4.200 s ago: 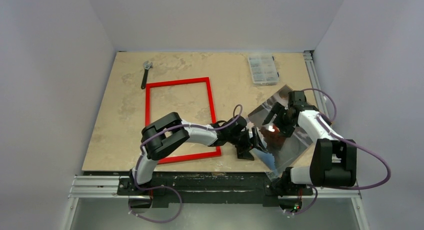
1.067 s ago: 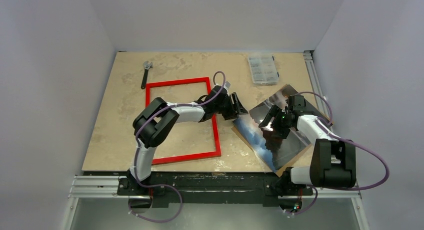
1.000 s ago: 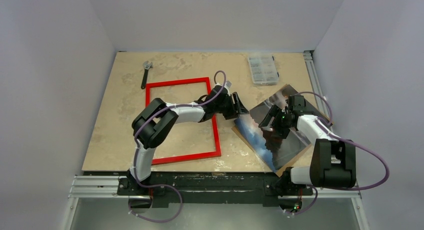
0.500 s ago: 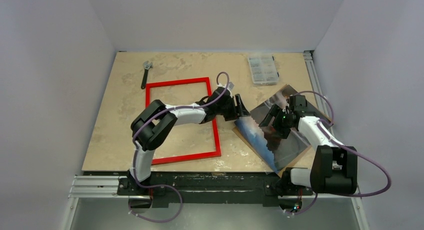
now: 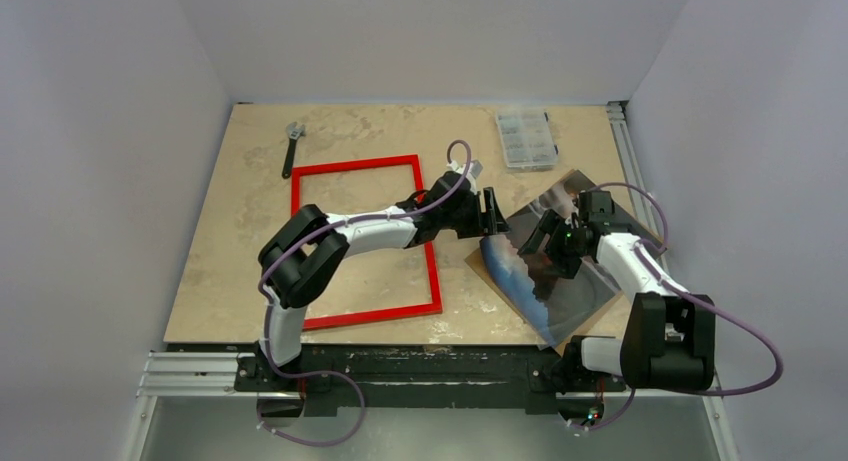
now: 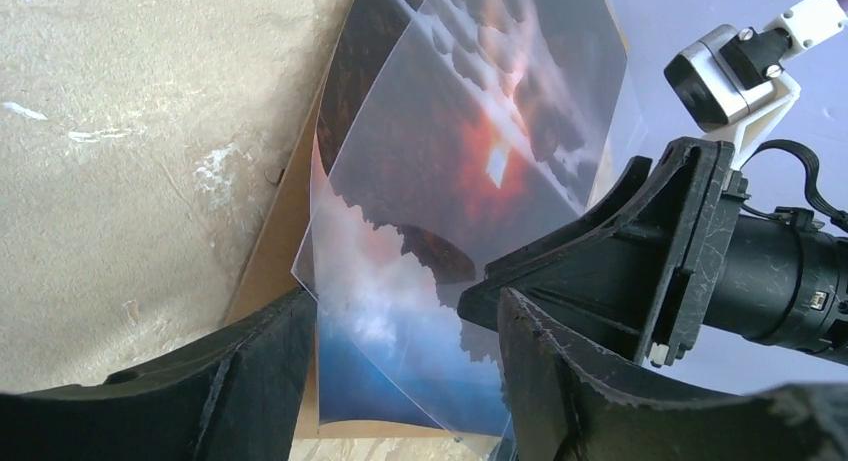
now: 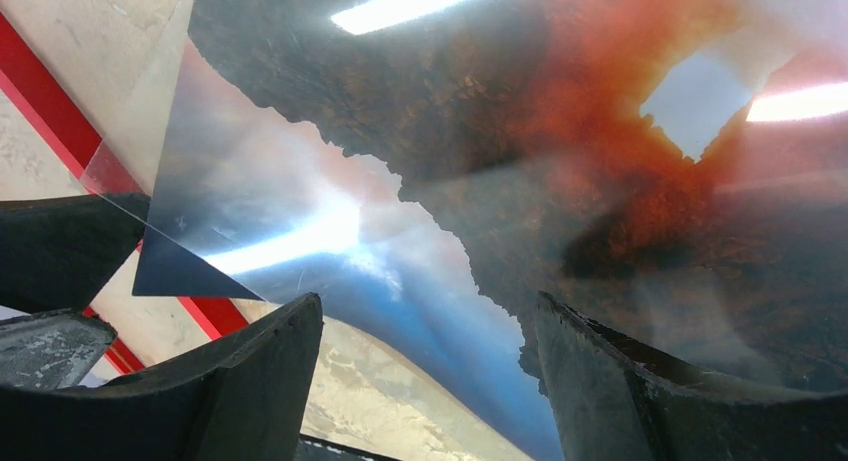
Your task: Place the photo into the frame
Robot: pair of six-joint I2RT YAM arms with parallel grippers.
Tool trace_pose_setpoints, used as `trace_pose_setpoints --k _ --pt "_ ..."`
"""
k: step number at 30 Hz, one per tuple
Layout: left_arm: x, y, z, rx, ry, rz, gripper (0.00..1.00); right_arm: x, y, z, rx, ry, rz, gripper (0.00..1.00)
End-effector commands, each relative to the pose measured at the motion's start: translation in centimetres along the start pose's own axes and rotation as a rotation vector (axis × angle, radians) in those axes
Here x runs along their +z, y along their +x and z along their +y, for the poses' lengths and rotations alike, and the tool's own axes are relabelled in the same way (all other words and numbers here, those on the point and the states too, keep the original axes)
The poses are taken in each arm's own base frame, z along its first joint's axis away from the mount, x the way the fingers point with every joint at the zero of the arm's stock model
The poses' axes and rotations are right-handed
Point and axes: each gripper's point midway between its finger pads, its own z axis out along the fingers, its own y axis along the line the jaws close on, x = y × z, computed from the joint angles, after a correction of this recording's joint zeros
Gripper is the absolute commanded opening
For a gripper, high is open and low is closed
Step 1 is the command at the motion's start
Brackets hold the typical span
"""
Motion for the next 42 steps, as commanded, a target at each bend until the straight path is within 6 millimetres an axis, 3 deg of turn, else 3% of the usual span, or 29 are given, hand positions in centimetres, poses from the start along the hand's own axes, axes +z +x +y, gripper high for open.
trace_pose_setpoints --k 1,7,13,20,26,30,35,42 --pt "-0.9 -2.0 -2.5 0.024 0.052 -0.067 0.65 -1.6 -1.5 1.7 -0.036 -0.045 -0.051 0.76" --pt "-2.0 -3.2 -3.3 0.069 0.045 -0.101 0.69 -1.3 -1.2 1.3 -0.039 -0.038 -0.049 0.76" --pt "-1.5 -3.8 -4.6 0.101 0.066 -0.082 0.7 -1.1 -0.9 1.2 -0.036 -0.04 -0.037 0.76" --pt "-2.2 -4.5 -4.6 0.155 0.023 -0.087 0.71 -1.5 -1.2 1.3 -0.045 -0.037 -0.054 0.76" --pt "-1.1 -3.1 -4.7 0.118 0.077 -0.045 0.69 -1.6 -1.2 1.4 -0.042 -0.041 -0.052 0.75" --pt "-0.1 -1.8 -3.8 0.074 0.087 -0.01 0.68 -2.0 -1.5 1.8 -0.049 -0.049 -0.066 0.75" --pt "-0.5 -1.1 -1.4 0.046 0.027 -0.012 0.7 -2.0 -1.4 1.4 -0.054 -0.034 -0.076 0.76" --pt "-0.6 -1.9 1.6 -0.062 0.027 -0.03 0.72 -0.5 -0.2 0.4 -0.036 -0.029 -0.03 0.76"
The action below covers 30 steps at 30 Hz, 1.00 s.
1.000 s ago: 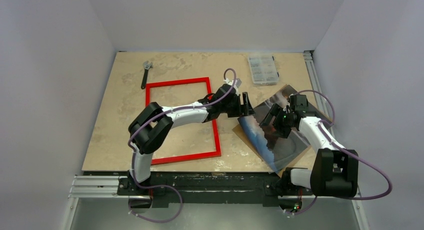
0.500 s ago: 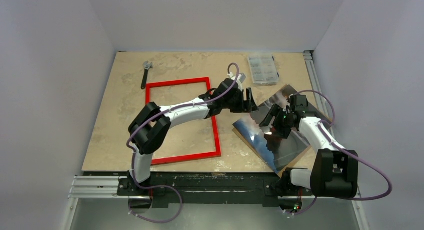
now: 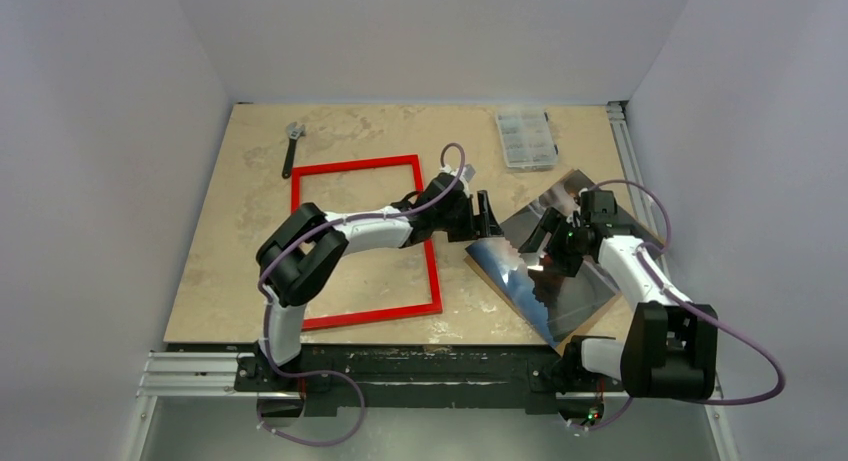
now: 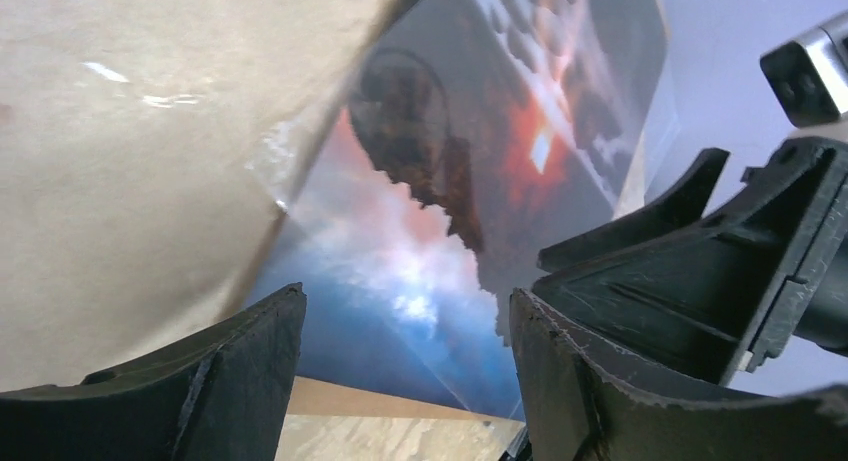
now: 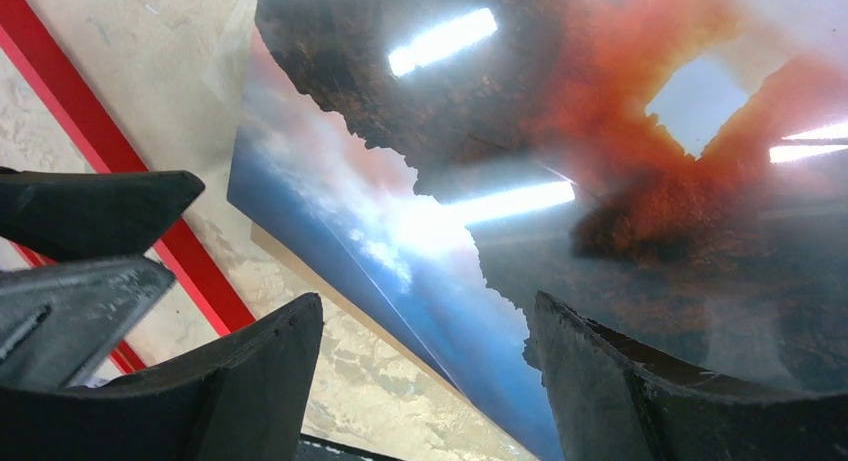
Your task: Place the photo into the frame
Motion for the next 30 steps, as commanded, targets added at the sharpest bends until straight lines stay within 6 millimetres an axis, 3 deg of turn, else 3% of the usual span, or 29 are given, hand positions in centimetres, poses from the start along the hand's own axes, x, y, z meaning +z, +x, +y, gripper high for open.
trace_pose_setpoints --k 1,5,12,18,30 --pt "-0.2 -2.8 0.1 -0.07 0.062 -0.063 0.73 0.9 0.3 -0.3 -0.007 -0.013 0.005 0.76" --pt "0.3 -3.6 0.7 -0.086 0.069 -0.056 0.73 2.2 1.5 -1.2 0.022 -0.006 0.048 0.75" --pt "2.1 -3.3 2.3 -0.086 0.027 -0.026 0.73 4.9 3.4 -3.2 0.078 0.025 0.101 0.75" --pt "3.2 -3.7 3.8 -0.13 0.021 -0.031 0.72 6.3 4.0 -3.2 0.111 0.005 0.146 0.74" --pt "3.8 -4.6 1.4 -0.173 0.171 -0.025 0.58 5.1 3.1 -2.0 0.084 -0.024 0.131 0.74"
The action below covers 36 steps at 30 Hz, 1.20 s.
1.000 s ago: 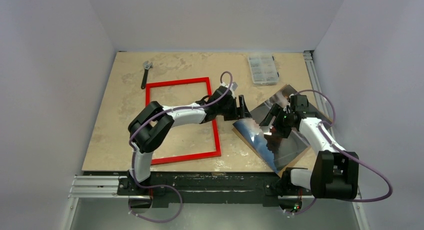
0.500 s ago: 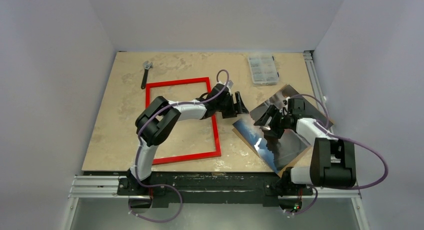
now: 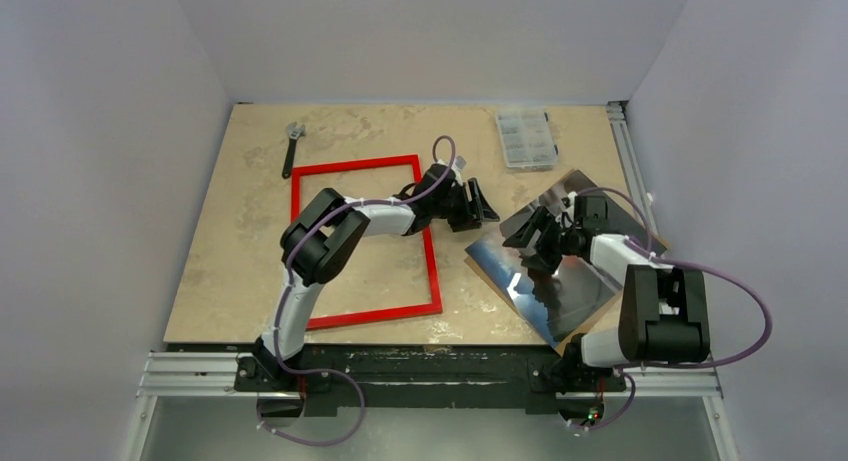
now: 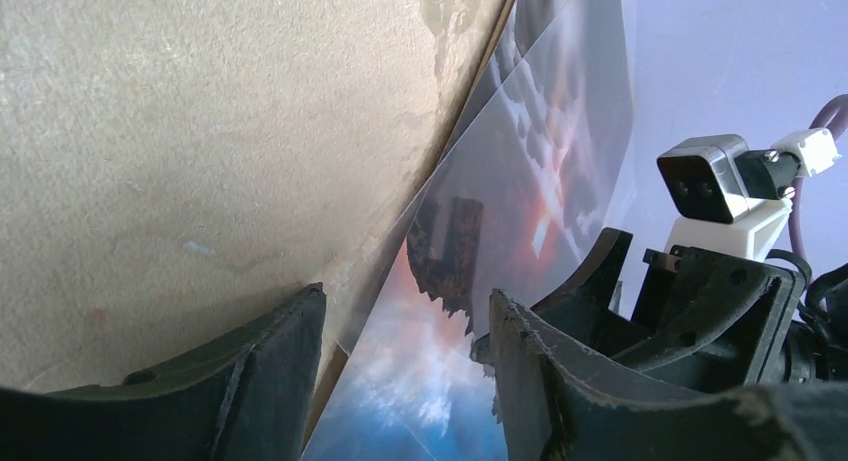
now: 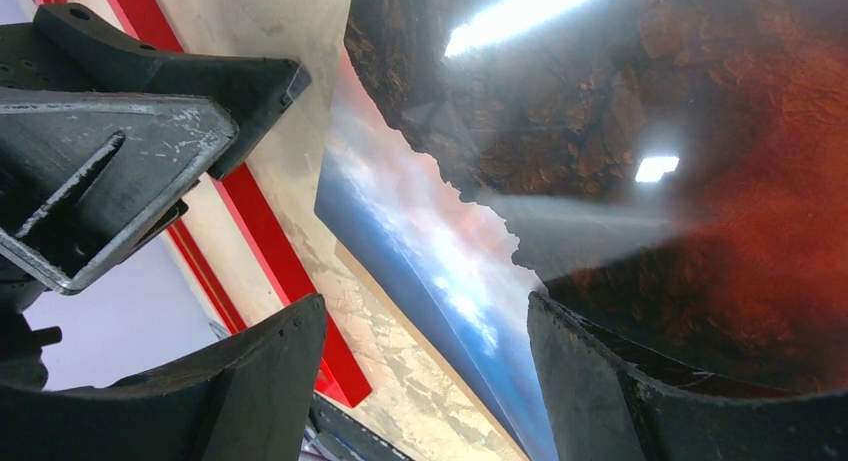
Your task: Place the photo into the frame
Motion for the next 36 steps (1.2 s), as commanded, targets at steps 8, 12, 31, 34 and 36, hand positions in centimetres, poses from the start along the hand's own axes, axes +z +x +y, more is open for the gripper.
trace_pose_setpoints --k 8,12,31,34,36 --pt "-0.9 -0.9 -5.6 -0.01 0.224 0.0 0.49 -2.3 0.0 -2.0 -0.04 0.178 -0.038 0.74" --pt "-0.8 -0.3 -5.9 -0.007 0.226 0.018 0.49 -3.8 -1.1 -0.5 -0.062 0.173 -0.082 0.75" --pt "1.8 4.9 -6.9 -0.057 0.269 0.123 0.45 -9.6 -3.9 5.8 -0.116 0.085 -0.256 0.75" --pt "1.8 5.4 -7.2 -0.066 0.28 0.127 0.44 -9.6 -3.8 5.8 -0.118 0.082 -0.255 0.75" --pt "1.8 5.8 -7.2 -0.065 0.275 0.133 0.43 -9.7 -3.9 5.9 -0.118 0.081 -0.256 0.75"
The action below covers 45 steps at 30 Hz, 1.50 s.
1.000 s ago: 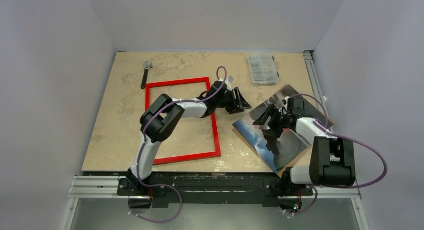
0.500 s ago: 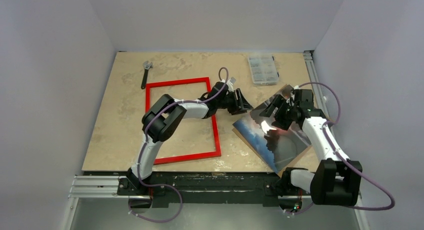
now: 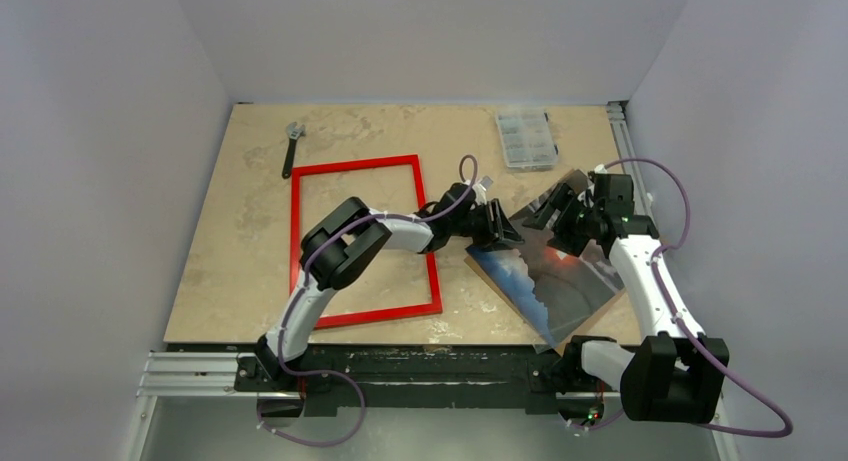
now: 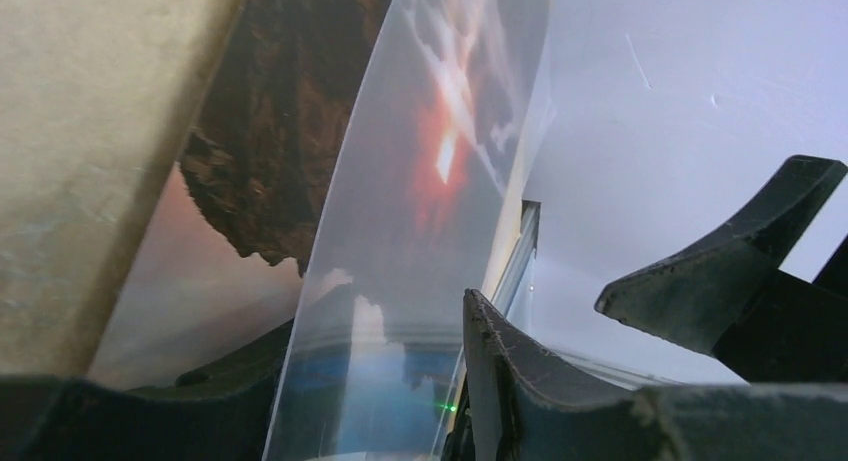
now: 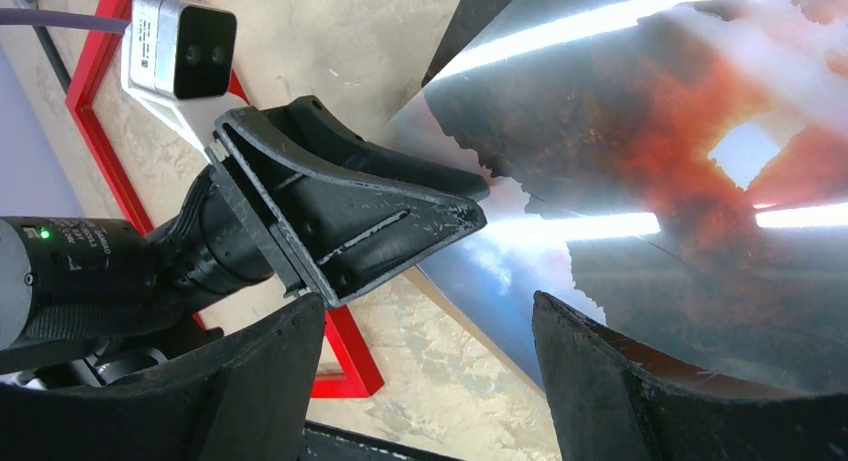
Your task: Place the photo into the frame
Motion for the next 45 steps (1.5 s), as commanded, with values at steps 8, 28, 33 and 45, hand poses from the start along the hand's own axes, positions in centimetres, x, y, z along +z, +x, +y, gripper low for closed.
trace_pose_setpoints --k 8,28,33,45 --pt "-2.6 -0.6 -2.3 0.047 0.04 -0.062 0.14 -1.3 -1.0 1.6 -0.029 -0.041 -0.034 0.75" --pt "-19.7 -0.6 0.5 0.198 -0.153 -0.003 0.0 -0.6 -0.4 3.0 -0.117 -0.142 0.041 0.77" --pt "-25.3 1.0 4.4 0.141 -0.284 0.034 0.0 -0.1 -0.4 2.7 -0.134 -0.134 0.043 0.78" --pt "-33.6 -1.6 10.8 -0.006 -0.629 -0.078 0.73 1.7 -1.3 1.6 -0.126 -0.076 0.03 0.78"
